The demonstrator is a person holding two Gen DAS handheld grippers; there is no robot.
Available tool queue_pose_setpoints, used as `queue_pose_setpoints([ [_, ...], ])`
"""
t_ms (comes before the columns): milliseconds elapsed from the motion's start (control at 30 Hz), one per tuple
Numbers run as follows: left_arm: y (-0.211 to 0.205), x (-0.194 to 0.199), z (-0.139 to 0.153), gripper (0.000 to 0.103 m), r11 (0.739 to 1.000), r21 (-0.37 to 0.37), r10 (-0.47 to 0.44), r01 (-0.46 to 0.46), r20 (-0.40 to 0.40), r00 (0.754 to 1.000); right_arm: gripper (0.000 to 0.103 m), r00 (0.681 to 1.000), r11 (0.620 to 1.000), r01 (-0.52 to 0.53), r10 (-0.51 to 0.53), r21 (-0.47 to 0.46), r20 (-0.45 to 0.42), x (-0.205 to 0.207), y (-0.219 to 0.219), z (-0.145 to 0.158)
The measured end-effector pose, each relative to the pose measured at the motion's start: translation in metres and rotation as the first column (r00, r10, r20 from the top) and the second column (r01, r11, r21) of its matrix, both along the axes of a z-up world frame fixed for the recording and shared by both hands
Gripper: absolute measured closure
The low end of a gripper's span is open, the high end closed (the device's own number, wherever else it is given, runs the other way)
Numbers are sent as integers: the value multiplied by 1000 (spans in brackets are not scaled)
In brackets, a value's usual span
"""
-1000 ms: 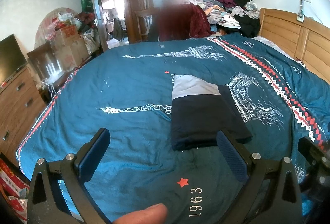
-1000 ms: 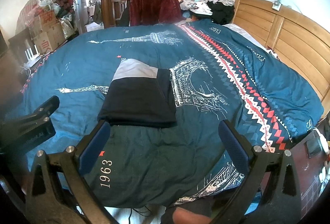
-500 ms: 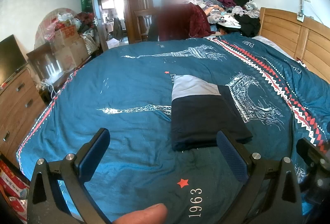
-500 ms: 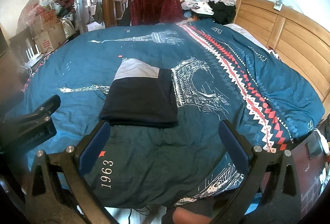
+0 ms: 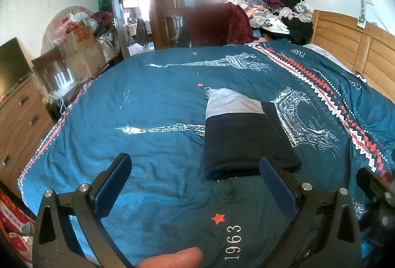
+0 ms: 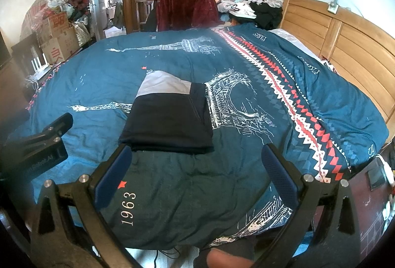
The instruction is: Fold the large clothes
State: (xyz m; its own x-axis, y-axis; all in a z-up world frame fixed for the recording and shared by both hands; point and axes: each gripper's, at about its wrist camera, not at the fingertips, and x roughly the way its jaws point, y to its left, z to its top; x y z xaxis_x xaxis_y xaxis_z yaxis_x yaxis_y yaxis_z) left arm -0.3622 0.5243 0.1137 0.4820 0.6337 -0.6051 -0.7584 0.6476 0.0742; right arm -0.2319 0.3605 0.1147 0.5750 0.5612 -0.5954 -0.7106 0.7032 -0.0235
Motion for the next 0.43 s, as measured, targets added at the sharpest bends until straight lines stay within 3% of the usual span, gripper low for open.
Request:
queue_pose_setpoints([
  [433, 2, -3, 1, 0, 1000, -2, -5, 5, 21, 1000, 0, 1000, 1000, 1, -1, 0, 1, 0, 0, 1],
])
